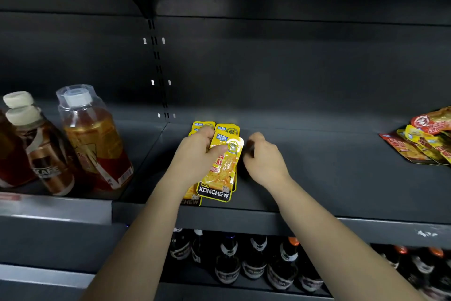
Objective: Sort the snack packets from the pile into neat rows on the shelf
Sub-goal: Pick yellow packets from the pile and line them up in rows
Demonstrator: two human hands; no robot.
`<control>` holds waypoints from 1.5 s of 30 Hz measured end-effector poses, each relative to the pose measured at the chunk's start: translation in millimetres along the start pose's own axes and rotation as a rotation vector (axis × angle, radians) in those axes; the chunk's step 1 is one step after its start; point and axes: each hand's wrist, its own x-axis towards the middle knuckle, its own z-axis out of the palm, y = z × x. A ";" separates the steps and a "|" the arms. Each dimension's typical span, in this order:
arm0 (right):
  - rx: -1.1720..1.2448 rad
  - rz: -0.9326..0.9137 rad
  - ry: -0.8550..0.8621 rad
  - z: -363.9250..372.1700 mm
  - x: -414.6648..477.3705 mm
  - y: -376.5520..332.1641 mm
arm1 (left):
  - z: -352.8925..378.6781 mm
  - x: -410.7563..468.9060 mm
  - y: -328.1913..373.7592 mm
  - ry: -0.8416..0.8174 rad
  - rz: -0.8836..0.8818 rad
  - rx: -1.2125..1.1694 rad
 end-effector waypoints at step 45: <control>-0.201 -0.067 -0.072 -71.6 11.0 93.5 | 83.2 36.6 60.9 -0.045 0.187 0.705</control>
